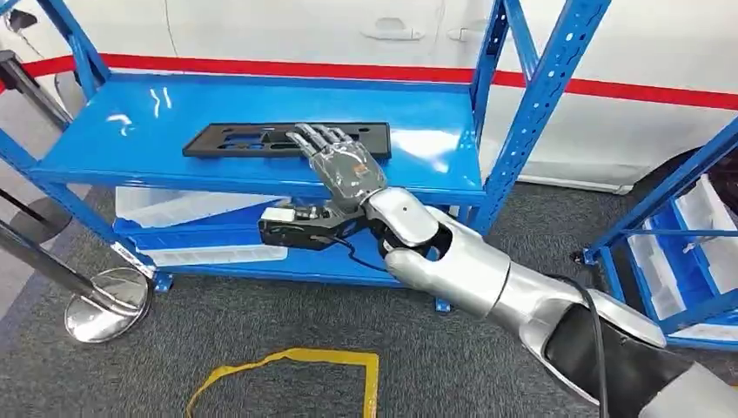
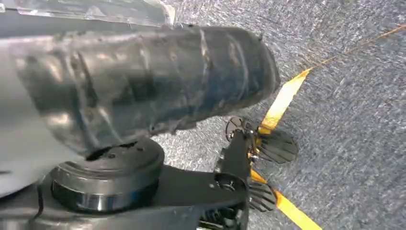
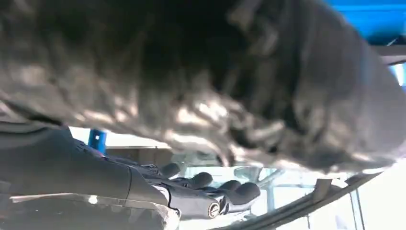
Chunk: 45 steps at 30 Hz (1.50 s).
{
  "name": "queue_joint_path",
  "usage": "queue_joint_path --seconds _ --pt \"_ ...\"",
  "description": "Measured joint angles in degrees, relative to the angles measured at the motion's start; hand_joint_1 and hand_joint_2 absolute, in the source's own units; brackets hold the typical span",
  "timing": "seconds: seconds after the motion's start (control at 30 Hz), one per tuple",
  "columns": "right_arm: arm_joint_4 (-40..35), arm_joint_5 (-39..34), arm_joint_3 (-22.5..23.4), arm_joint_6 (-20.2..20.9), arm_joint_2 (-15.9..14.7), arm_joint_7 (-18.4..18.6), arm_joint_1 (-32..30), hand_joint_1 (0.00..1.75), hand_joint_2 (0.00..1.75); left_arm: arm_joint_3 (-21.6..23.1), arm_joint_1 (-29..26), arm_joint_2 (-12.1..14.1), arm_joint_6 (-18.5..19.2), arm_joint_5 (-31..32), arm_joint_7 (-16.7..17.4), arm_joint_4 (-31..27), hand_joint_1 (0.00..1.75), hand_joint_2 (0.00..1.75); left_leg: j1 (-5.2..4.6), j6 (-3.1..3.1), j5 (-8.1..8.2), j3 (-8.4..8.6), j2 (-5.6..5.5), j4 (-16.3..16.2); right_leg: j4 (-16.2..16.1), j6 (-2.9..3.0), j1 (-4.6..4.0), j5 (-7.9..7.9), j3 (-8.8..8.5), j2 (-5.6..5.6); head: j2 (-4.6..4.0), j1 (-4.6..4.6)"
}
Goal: Take the parts from the cabinet and place them on the table.
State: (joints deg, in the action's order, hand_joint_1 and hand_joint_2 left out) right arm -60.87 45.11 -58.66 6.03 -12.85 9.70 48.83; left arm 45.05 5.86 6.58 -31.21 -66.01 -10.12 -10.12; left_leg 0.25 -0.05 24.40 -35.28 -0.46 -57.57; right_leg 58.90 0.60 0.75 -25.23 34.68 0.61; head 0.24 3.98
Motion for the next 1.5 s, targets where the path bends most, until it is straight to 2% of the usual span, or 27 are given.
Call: queue_joint_path --seconds 0.07,0.13,0.2,0.23,0.27,0.33,0.4,0.43,0.53,0.6,0.67,0.73,0.77,0.83,0.9,0.93,0.97,1.07,1.1,1.13,1.23,1.27,1.3,1.33,1.4,1.43,1.5 --pt "-0.2 0.0 0.0 0.0 0.1 0.0 0.1 0.0 0.0 0.0 -0.2 0.0 -0.1 0.0 0.2 0.0 0.0 0.0 0.14 0.69 -0.23 0.3 0.05 0.5 -0.4 -0.79 -0.15 0.06 -0.29 0.03 0.0 0.02" --pt "-0.3 0.0 0.0 0.1 0.0 0.0 0.2 0.0 0.0 0.0 -0.1 -0.1 -0.1 0.0 0.3 0.0 0.0 0.0 0.55 1.28 -0.54 0.97 0.18 1.4 2.5 -1.05 -0.07 -2.02 1.03 -0.25 0.0 0.2" --pt "-0.3 0.0 0.0 0.5 0.1 0.0 0.1 0.0 0.0 0.0 -0.1 0.0 -0.1 0.0 0.3 0.0 0.0 0.0 0.51 1.68 -0.44 0.98 0.21 1.3 11.4 -1.19 -0.02 -6.21 5.44 -0.24 0.0 0.31" --pt "-0.3 0.0 0.0 0.5 0.1 0.0 -0.1 0.0 0.0 0.0 -0.1 0.0 -0.1 0.1 0.3 0.0 0.0 0.0 0.47 1.78 -0.37 0.97 0.2 1.3 15.5 -1.3 0.0 -7.49 7.65 -0.25 0.0 0.33" --pt "-0.3 0.0 -0.1 0.6 0.2 0.0 -0.4 0.0 0.0 0.0 0.0 0.0 -0.1 0.1 0.3 0.0 0.0 0.0 0.47 1.77 -0.25 0.97 0.13 1.2 17.3 -1.33 0.0 -7.36 8.77 -0.26 0.0 0.35" --pt "-0.3 0.0 -0.1 0.9 0.7 -0.2 -0.3 0.0 0.0 0.0 -0.1 -0.1 -0.1 0.2 0.3 0.0 0.0 0.0 0.48 1.64 0.13 1.07 -0.09 0.7 12.9 -1.19 0.02 -3.65 7.06 -0.3 0.02 0.39" --pt "-0.2 0.2 -0.2 1.1 2.1 -0.8 0.1 0.0 0.0 0.0 -0.1 -0.2 0.1 0.2 0.0 0.0 0.0 0.0 0.49 1.13 0.8 1.08 -0.26 -0.1 2.6 -0.56 -0.04 1.46 2.25 -0.29 0.0 0.39" --pt "-0.1 0.2 -0.3 1.2 3.1 -0.9 0.3 0.0 0.0 0.0 -0.1 -0.2 0.1 0.3 -0.1 0.0 0.0 0.0 0.31 0.76 1.05 0.75 -0.16 -0.3 1.3 -0.2 -0.24 0.22 1.34 -0.27 0.0 0.26" --pt "0.1 0.3 -0.9 1.6 5.1 -0.9 0.3 0.0 0.0 0.1 0.2 -0.2 0.1 0.3 -0.2 0.0 0.0 0.0 0.32 0.01 1.03 0.66 -0.1 -0.3 1.0 0.37 -0.63 0.37 1.48 -0.2 0.0 0.28" --pt "0.3 0.3 -1.2 1.5 6.0 -0.9 0.8 0.0 0.0 0.1 0.1 -0.1 0.1 0.3 -0.2 0.0 0.0 0.0 0.47 -0.69 1.6 0.42 -0.13 -0.6 0.3 1.03 -0.04 0.69 1.0 -0.38 0.0 0.33" --pt "0.5 0.5 -1.4 1.4 7.1 -2.1 1.3 0.0 0.0 0.1 0.0 -0.2 0.2 0.3 -0.4 0.0 0.0 0.0 0.54 -1.34 4.49 -1.74 0.09 -5.7 0.2 1.58 0.03 0.61 0.84 -0.4 0.0 -0.05" --pt "1.0 1.2 -2.1 1.5 8.9 -2.7 1.5 0.0 0.0 0.2 0.2 -0.3 0.2 0.6 -0.4 0.0 0.0 0.0 0.74 -1.86 8.22 -6.68 0.11 -15.1 0.2 1.75 -0.09 0.49 0.81 -0.37 0.0 -0.04" --pt "1.3 1.4 -2.5 1.5 9.7 -2.9 1.6 0.0 0.0 0.2 0.2 -0.3 0.2 0.6 -0.4 0.0 0.0 0.0 0.74 -1.97 8.52 -8.25 0.11 -17.7 0.2 1.78 -0.12 0.43 0.77 -0.33 0.0 -0.04" --pt "2.3 1.9 -3.3 1.5 11.5 -3.1 1.9 0.0 0.0 0.4 0.2 -0.3 0.1 0.7 -0.3 0.0 0.0 0.0 0.74 -1.9 5.3 -7.49 0.12 -14.8 0.2 1.83 -0.14 0.23 0.49 -0.29 0.0 -0.04" --pt "3.2 2.3 -4.0 1.5 13.5 -3.5 2.9 0.0 0.0 0.6 0.2 -0.3 0.0 0.8 -0.1 0.0 0.0 0.0 0.72 -1.44 -0.17 -2.69 0.14 -4.5 0.2 1.6 -0.14 -0.09 -0.02 -0.17 0.0 -0.04" --pt "3.8 2.4 -4.5 1.5 14.6 -3.9 3.7 0.0 0.0 0.6 0.3 -0.2 0.0 0.8 0.0 0.0 0.0 0.0 0.58 -1.07 -0.54 -0.95 0.22 -0.5 0.2 1.41 -0.15 -0.21 -0.03 -0.14 0.0 0.0" --pt "4.5 2.4 -4.9 1.5 15.8 -4.3 4.5 0.0 0.0 0.7 0.4 -0.3 0.0 0.7 0.2 0.0 0.0 0.0 0.13 -0.76 -0.3 -0.31 0.16 0.4 0.4 1.1 -0.48 -0.26 0.24 -0.02 0.0 -0.02" --pt "6.9 2.7 -6.1 1.5 18.9 -5.4 5.4 0.0 0.0 0.7 0.2 -0.3 0.0 0.6 0.3 0.0 0.0 0.0 0.01 -0.13 -0.2 -0.35 0.03 0.2 -0.1 0.23 -0.31 -0.3 -0.11 -0.03 0.0 0.05" --pt "7.5 2.8 -6.3 1.4 20.0 -5.7 6.0 0.0 0.0 0.8 0.1 -0.4 0.0 0.5 0.3 0.0 0.0 0.0 0.8 0.41 -0.58 0.21 0.13 1.1 0.2 -0.2 -0.57 -0.78 0.11 -0.08 0.0 0.09" --pt "8.2 3.0 -6.6 1.4 20.9 -6.0 6.6 0.0 0.0 0.8 0.2 -0.6 0.0 0.5 0.4 0.0 0.0 0.0 0.62 0.52 -0.62 0.49 0.14 1.3 1.6 -0.4 -0.48 -1.67 0.61 -0.2 0.0 0.13" --pt "10.4 3.2 -7.4 1.3 23.5 -6.8 7.9 0.0 0.0 0.8 0.2 -0.7 -0.1 0.4 0.7 0.0 0.0 0.0 0.64 1.15 -0.39 0.68 0.21 1.3 13.8 -0.52 -0.43 -7.48 6.46 -0.32 0.0 0.24" --pt "11.2 3.2 -7.7 1.3 24.1 -6.9 7.9 0.0 0.0 0.8 0.2 -0.7 -0.1 0.4 0.7 0.0 0.0 0.0 0.63 1.24 -0.27 0.7 0.18 1.2 17.3 -0.58 -0.39 -8.34 8.41 -0.31 0.0 0.33" --pt "11.9 3.2 -7.9 1.3 25.0 -7.0 7.9 0.0 0.0 0.8 0.2 -0.8 -0.1 0.3 0.8 0.0 0.0 0.0 0.63 1.19 -0.12 0.73 0.13 1.1 18.0 -0.55 -0.35 -7.72 9.11 -0.32 0.0 0.26" --pt "12.5 3.2 -8.2 1.3 25.8 -7.2 8.1 0.0 0.0 0.8 0.1 -0.9 -0.1 0.2 0.8 0.0 0.0 0.0 0.64 1.15 0.1 0.81 0.01 0.9 16.0 -0.47 -0.31 -5.73 8.39 -0.34 0.0 0.33" --pt "13.6 3.2 -8.7 1.5 27.3 -7.3 8.8 0.0 0.0 0.8 0.0 -1.2 -0.1 0.3 0.9 0.0 0.0 0.0 0.63 0.84 0.72 1.11 -0.15 0.3 6.6 0.02 -0.32 -0.29 4.04 -0.34 0.0 0.33" --pt "13.9 3.1 -8.8 2.1 28.0 -7.1 9.1 0.0 0.0 0.8 0.1 -1.4 -0.1 0.4 1.0 0.0 0.0 0.0 0.67 0.61 1.1 1.12 -0.21 0.0 2.1 0.51 -0.47 0.96 2.21 -0.31 0.0 0.31" --pt "14.5 2.4 -9.6 3.4 28.9 -6.5 9.7 0.0 0.0 0.8 0.1 -1.6 -0.1 0.6 1.2 0.0 0.0 0.0 0.36 0.0 1.25 0.75 -0.3 -0.4 1.2 0.81 -0.71 0.26 1.33 -0.28 0.0 0.24"
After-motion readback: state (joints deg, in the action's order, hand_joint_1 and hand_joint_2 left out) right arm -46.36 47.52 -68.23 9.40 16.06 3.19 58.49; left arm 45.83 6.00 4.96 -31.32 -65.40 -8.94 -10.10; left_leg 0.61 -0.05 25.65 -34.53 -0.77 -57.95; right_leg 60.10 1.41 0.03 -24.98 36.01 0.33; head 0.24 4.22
